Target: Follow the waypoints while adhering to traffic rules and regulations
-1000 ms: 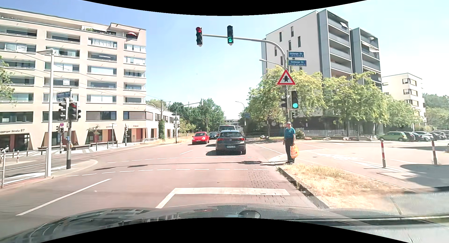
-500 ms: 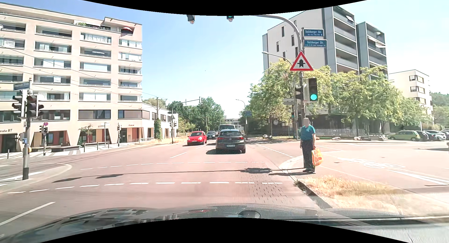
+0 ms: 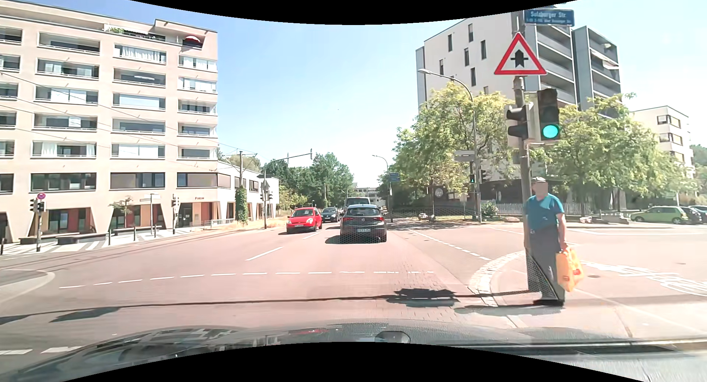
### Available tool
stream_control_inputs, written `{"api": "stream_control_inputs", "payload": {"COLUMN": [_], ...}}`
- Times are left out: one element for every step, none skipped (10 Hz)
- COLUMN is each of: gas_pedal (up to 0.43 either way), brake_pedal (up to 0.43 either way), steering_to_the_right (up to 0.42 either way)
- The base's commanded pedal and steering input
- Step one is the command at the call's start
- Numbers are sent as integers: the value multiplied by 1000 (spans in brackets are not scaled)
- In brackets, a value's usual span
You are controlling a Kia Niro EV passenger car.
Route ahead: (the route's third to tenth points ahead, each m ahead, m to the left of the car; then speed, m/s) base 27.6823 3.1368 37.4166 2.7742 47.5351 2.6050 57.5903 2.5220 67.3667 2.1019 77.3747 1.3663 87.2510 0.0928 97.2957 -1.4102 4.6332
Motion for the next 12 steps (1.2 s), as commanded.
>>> {"api": "stream_control_inputs", "payload": {"gas_pedal": [110,110,110,110,110,110,110,110,110,110,110,110], "brake_pedal": [0,0,0,0,0,0,0,0,0,0,0,0], "steering_to_the_right": [-6,-6,-6,-7,-7,-7,-7,-5,-4,-4,-4,-4]}}
